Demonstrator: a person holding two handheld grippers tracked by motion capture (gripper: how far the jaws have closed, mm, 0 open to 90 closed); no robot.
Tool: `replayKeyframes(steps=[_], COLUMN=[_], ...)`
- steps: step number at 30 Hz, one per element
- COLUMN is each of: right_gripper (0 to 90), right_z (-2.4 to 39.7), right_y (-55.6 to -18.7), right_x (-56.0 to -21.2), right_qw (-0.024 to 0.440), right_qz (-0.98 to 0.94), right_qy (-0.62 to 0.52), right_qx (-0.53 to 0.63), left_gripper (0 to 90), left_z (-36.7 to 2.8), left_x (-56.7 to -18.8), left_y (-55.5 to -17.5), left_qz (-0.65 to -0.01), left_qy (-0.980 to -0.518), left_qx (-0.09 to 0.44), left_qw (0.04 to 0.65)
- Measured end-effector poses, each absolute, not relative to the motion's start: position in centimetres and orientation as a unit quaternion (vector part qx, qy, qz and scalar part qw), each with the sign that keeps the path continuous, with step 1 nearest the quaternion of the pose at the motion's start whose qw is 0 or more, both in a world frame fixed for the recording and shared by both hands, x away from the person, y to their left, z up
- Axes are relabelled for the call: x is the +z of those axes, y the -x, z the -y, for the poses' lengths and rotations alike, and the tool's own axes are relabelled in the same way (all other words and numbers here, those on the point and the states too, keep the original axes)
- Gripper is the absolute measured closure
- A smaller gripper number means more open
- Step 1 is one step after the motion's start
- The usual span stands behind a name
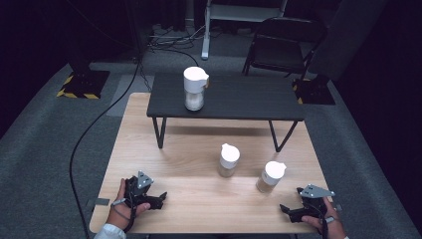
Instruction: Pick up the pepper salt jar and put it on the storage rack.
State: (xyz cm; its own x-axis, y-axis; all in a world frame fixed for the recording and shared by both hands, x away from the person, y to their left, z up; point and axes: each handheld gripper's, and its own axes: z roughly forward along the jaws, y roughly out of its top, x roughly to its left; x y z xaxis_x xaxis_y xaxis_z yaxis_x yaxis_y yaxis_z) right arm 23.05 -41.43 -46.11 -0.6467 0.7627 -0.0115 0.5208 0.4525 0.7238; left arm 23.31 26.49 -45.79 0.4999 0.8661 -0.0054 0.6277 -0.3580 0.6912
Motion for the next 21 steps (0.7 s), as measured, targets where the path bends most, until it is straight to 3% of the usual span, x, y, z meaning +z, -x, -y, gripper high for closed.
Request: replayKeyframes(steps=[21], right_gripper=[1.2], right_z=[41.1], right_y=[-21.2], right_x=[-45.2], right_qw=[0.175], right_qz=[-0.814], right_qy=[-0.373], right_qx=[0.41], left_gripper=[0.2], left_z=[-26.5], left_x=[-45.8], left_y=[-23.3], left_qz=[-0.465], left_qy=[-0.803], left_qx=[0.184], left_qw=[0.324])
